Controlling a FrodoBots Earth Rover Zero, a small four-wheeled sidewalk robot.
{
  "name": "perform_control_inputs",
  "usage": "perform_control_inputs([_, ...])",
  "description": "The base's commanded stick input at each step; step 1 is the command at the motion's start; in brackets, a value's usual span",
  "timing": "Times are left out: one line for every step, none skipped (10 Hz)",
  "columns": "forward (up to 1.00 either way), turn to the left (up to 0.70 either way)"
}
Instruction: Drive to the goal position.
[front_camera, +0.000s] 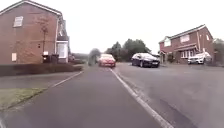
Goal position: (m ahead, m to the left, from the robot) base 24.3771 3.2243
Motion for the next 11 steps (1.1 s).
perform_control_inputs([0.00,0.00])
perform_control_inputs([0.00,0.00])
perform_control_inputs([0.00,0.00])
perform_control_inputs([0.98,0.00])
perform_control_inputs([1.00,0.00])
perform_control_inputs([1.00,0.00])
perform_control_inputs([1.00,0.00])
perform_control_inputs([1.00,0.00])
perform_control_inputs([1.00,0.00])
perform_control_inputs([1.00,0.00])
perform_control_inputs([1.00,0.00])
